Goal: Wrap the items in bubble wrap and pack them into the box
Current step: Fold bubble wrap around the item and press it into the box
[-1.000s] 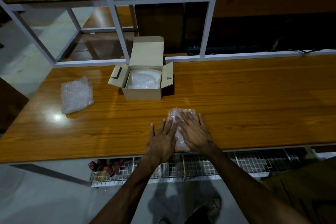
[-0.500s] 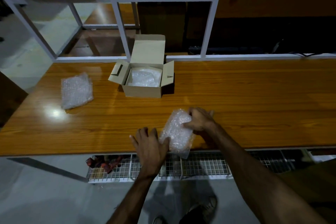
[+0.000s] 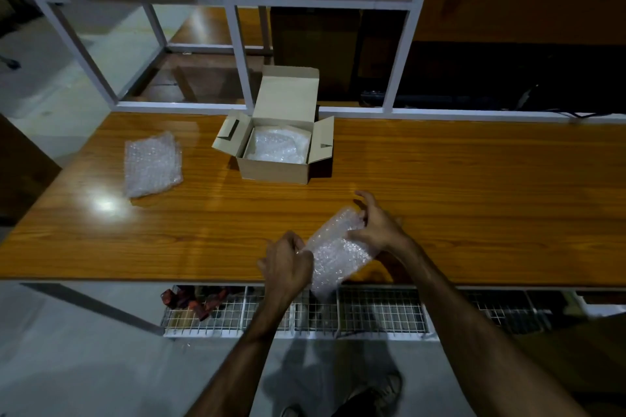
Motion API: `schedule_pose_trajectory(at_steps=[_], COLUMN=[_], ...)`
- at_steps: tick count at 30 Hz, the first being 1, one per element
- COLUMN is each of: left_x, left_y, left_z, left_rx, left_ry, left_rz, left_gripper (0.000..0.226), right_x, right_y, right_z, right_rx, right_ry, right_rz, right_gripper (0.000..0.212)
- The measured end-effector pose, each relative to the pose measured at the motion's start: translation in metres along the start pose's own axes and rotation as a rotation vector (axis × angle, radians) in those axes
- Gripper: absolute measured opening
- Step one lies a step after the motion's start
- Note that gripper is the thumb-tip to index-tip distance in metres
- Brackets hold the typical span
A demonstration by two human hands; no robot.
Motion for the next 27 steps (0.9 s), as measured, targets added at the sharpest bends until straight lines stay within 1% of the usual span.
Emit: schedule_pose_trajectory(at_steps=[2, 3, 5, 7, 9, 11, 13, 14, 15, 16, 18, 20, 22, 24, 27], left_x=[0.006, 0.011, 0.024, 0.04, 0.052, 0.059, 0.064, 0.067, 0.07, 0.072, 0.073, 0.075, 0.079, 0.082, 0.09], left_y=[0.001, 0.001, 0.0, -0.002, -0.005, -0.007, -0.008, -0.008, -0.007, -0.006, -0.005, -0.006, -0.008, -0.013, -0.02], left_z=[0.0, 0.002, 0.005, 0.011, 0.01, 0.009, 0.009, 0.01, 0.013, 0.018, 0.027, 0.031, 0.032, 0.03, 0.025], left_rx=[-0.028, -0.039, -0.065, -0.075, -0.055, -0.037, -0.035, -0.061, -0.106, -0.165, -0.261, -0.266, -0.229, -0.188, -0.142], left_ry=[0.247, 0.345, 0.479, 0.534, 0.594, 0.661, 0.644, 0.624, 0.614, 0.604, 0.587, 0.576, 0.642, 0.667, 0.661], left_rz=[0.01, 0.018, 0.058, 0.144, 0.252, 0.343, 0.416, 0.439, 0.441, 0.41, 0.284, 0.197, 0.144, 0.092, 0.044], left_gripper=[0.016, 0.015, 0.013, 0.015, 0.025, 0.03, 0.03, 0.03, 0.031, 0.032, 0.034, 0.032, 0.034, 0.043, 0.05], right_x=[0.002, 0.003, 0.003, 0.002, -0.002, -0.007, -0.014, -0.017, -0.02, -0.021, -0.023, -0.024, -0.021, -0.015, -0.011], right_y=[0.01, 0.012, 0.015, 0.019, 0.021, 0.023, 0.025, 0.027, 0.029, 0.031, 0.033, 0.032, 0.034, 0.039, 0.046], right_z=[-0.007, -0.009, -0.01, -0.017, -0.024, -0.031, -0.039, -0.042, -0.043, -0.046, -0.049, -0.054, -0.064, -0.076, -0.09], right_rx=[0.013, 0.019, 0.015, 0.001, -0.006, 0.035, 0.108, 0.125, 0.128, 0.123, 0.085, 0.042, 0.038, 0.096, 0.221], right_ry=[-0.089, -0.152, -0.315, -0.451, -0.54, -0.597, -0.629, -0.646, -0.66, -0.676, -0.716, -0.748, -0.741, -0.673, -0.46], right_rz=[-0.047, -0.081, -0.145, -0.172, -0.152, -0.086, -0.027, -0.004, 0.017, 0.038, 0.065, 0.06, 0.032, -0.042, -0.255], right_gripper=[0.117, 0.113, 0.098, 0.079, 0.06, 0.041, 0.022, 0.017, 0.015, 0.016, 0.019, 0.019, 0.022, 0.025, 0.052])
Point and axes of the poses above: each hand's wrist, its own y-axis away from the middle knuckle, its own x-axis out of the back of the hand, z = x × y, the point moved 4 cm from there along -y, towards the middle knuckle, and after that the axes turned 11 degrees about -x, right-handed, at the moved point
